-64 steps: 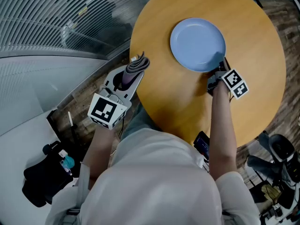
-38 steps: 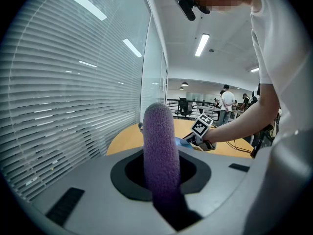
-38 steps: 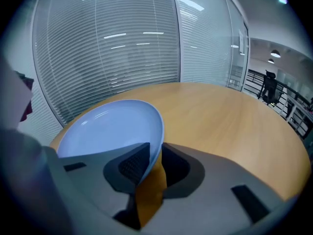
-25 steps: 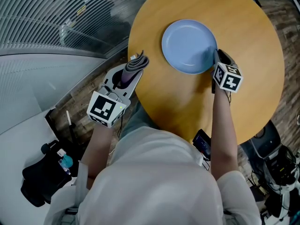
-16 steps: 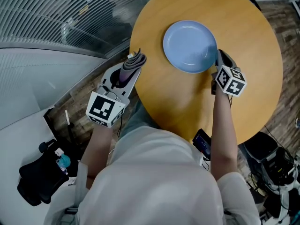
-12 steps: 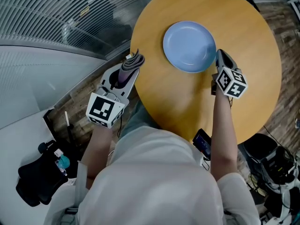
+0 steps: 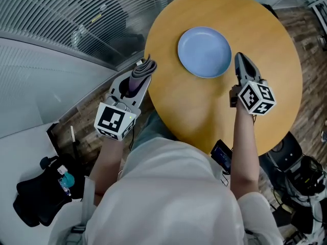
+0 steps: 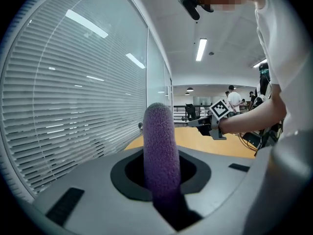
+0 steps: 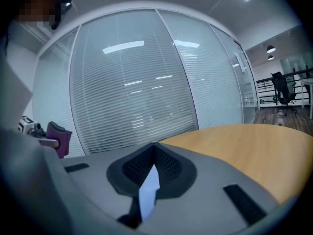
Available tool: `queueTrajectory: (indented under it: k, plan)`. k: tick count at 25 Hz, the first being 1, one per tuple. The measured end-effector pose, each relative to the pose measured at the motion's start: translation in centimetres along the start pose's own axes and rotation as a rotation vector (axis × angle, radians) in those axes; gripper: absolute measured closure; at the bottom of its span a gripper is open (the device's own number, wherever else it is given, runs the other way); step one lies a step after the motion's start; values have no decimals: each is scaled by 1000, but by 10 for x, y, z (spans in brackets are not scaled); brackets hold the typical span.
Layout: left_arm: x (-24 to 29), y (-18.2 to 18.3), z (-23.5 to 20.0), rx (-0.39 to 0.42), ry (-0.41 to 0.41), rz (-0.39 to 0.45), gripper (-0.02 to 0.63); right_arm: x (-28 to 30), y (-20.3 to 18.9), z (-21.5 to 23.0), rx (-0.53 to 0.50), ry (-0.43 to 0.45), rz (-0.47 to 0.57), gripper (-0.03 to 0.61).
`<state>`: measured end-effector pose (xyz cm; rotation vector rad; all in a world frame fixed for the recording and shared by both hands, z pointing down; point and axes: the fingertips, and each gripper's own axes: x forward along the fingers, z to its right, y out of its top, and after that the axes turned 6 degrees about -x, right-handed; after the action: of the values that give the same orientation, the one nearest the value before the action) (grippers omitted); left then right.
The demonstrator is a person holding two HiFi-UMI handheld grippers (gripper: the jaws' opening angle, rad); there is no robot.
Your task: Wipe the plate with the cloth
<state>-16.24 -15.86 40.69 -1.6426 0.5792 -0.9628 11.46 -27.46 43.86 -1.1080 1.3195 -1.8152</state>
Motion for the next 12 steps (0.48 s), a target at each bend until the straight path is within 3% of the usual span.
queueTrajectory:
  k: [4, 12]
  plan:
    - [-14, 13, 8, 14, -4, 26, 531, -26, 42, -23, -22, 44, 81, 560]
    - [-29, 25, 28, 60, -6, 58, 529, -75, 79, -36, -39, 80, 179, 560]
